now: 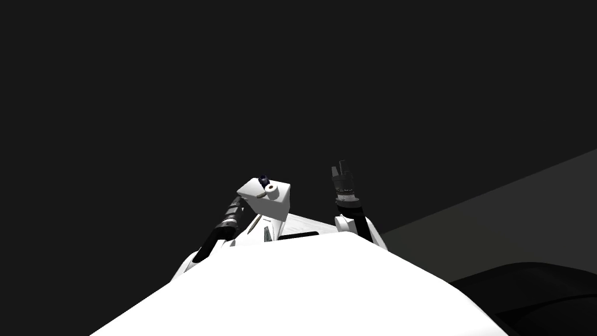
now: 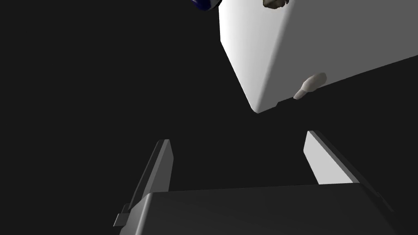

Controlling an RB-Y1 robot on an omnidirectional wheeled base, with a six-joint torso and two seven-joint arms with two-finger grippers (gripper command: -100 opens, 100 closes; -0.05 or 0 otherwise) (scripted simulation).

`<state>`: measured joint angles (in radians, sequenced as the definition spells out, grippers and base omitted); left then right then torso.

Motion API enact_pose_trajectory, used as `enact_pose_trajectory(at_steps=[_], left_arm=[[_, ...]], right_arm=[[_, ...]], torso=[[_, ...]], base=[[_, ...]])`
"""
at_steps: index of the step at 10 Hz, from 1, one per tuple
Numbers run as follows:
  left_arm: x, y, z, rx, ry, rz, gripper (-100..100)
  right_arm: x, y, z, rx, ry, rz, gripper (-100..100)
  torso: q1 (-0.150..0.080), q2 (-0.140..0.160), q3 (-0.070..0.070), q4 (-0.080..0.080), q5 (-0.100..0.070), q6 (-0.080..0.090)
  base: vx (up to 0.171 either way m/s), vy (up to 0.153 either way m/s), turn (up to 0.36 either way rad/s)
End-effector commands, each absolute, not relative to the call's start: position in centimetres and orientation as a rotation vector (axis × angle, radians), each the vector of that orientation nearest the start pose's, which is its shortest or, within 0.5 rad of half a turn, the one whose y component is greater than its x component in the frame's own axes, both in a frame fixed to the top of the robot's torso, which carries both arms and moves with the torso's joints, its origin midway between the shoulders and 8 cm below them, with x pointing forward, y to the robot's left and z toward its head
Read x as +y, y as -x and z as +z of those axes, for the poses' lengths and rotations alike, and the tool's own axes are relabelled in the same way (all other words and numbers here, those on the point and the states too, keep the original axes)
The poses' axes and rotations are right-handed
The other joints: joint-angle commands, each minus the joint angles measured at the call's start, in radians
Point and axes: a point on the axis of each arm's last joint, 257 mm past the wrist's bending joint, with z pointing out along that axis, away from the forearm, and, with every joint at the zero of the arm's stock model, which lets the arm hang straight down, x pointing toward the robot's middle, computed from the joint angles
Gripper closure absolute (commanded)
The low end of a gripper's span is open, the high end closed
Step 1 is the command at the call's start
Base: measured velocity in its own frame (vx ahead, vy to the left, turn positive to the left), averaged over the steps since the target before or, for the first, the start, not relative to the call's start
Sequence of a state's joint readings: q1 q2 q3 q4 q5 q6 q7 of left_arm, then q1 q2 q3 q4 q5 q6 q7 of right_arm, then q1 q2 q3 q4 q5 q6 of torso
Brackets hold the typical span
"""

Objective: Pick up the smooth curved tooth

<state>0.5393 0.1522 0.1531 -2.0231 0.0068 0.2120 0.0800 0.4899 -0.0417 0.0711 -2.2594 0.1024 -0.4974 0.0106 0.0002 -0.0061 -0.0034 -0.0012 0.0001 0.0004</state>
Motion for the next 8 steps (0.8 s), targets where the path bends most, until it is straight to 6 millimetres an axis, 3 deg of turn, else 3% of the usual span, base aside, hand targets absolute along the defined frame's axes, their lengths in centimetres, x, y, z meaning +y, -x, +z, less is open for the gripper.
enact_pose_trajectory(at_steps=[1,4,5,6,7,8], left_arm=[[39.5,-36.8,-28.5,1.266,1.454,-0.773,-100],[37.0,-36.2,-31.8,1.333,1.539,-0.793,-100],[37.3,-36.3,-31.3,1.321,1.523,-0.789,-100],[37.3,-36.3,-31.5,1.324,1.526,-0.789,0],[38.0,-37.1,-31.5,1.312,1.529,-0.777,-100],[38.8,-37.8,-31.6,1.299,1.533,-0.765,-100]], right_arm=[[-23.8,-35.4,1.5,0.722,-0.576,1.301,0],[-23.8,-35.4,1.5,0.722,-0.576,1.302,0],[-23.8,-35.4,1.5,0.722,-0.576,1.302,0],[-23.8,-35.4,1.5,0.722,-0.576,1.302,0],[-23.8,-35.4,1.5,0.722,-0.576,1.302,0],[-23.8,-35.4,1.5,0.722,-0.576,1.302,0]], torso=[[0.000,0.000,0.000,0.000,0.000,0.000],[-0.004,-0.004,-0.002,-0.001,-0.001,0.000],[-0.006,-0.003,-0.002,-0.001,-0.001,0.000],[-0.004,0.001,0.000,0.000,-0.001,0.000],[-0.002,0.004,0.002,0.001,-0.001,0.000],[-0.001,0.007,0.004,0.001,0.000,0.000]], base=[[0.137,0.000,-0.081],[0.144,-0.053,-0.085],[0.049,-0.035,-0.007],[0.011,-0.007,0.004],[-0.030,0.006,-0.094],[-0.081,0.018,-0.171]])
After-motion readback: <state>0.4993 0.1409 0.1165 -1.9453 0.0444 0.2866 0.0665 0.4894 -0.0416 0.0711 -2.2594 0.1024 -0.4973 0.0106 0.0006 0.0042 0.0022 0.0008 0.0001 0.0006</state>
